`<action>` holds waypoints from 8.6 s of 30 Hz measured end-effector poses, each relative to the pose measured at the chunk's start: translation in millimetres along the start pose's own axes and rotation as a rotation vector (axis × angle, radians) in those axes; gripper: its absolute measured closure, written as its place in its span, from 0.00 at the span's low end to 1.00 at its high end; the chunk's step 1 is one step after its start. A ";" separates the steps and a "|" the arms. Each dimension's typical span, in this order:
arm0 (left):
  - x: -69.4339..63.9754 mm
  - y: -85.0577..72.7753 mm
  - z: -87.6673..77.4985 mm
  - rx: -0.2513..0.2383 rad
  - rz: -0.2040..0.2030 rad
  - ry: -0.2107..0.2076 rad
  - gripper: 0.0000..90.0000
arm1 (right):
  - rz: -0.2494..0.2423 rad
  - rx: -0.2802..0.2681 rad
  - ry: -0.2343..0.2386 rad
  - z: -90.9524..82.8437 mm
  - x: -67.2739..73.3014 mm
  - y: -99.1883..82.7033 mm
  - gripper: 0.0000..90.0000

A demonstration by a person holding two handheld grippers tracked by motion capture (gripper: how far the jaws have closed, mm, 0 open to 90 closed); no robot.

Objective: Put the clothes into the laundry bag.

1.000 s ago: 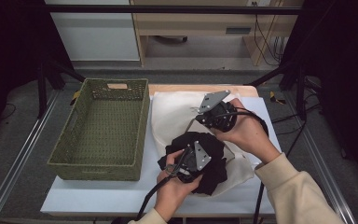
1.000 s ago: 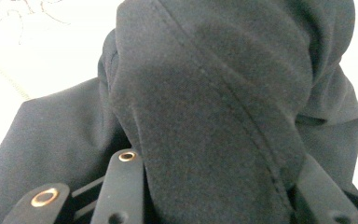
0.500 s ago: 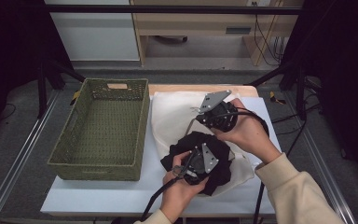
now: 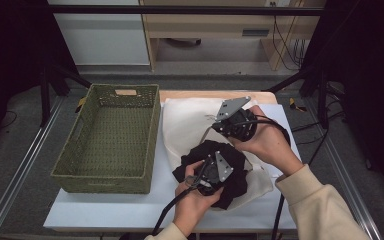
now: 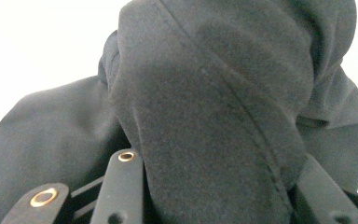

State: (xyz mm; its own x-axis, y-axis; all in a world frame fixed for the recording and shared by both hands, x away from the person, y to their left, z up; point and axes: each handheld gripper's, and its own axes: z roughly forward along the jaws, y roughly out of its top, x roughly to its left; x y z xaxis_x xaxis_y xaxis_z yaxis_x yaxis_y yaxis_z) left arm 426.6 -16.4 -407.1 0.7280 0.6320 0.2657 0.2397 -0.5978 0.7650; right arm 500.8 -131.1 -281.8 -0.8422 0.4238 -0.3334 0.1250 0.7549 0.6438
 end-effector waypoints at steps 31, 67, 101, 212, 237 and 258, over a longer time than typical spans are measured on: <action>6.0 -7.5 19.4 -0.024 0.007 0.110 0.66 | -0.007 -0.003 0.016 -0.7 5.4 3.2 1.00; 7.2 0.7 38.9 -0.038 -0.024 0.119 0.65 | -0.004 -0.004 0.029 0.4 7.0 2.1 1.00; 14.3 -3.5 39.5 -0.079 -0.083 0.114 0.40 | 0.025 0.020 0.028 4.7 0.3 -5.5 1.00; -12.6 -69.0 -1.3 -0.014 -0.026 -0.019 1.00 | 0.016 -0.005 0.042 0.9 20.4 -7.5 1.00; -9.4 -39.8 22.3 0.022 0.014 -0.015 1.00 | 0.015 -0.007 0.054 -0.3 20.8 -5.2 1.00; -7.0 -28.7 31.5 0.039 0.044 -0.008 1.00 | 0.016 -0.009 0.063 -3.3 20.1 -3.5 1.00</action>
State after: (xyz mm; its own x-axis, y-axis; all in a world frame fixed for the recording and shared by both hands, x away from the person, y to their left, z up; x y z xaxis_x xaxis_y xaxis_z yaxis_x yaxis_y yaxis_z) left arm 434.8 -19.2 -449.3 0.7431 0.6013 0.2938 0.2325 -0.6436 0.7292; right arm 481.7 -126.9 -288.5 -0.8714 0.4034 -0.2792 0.1342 0.7434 0.6552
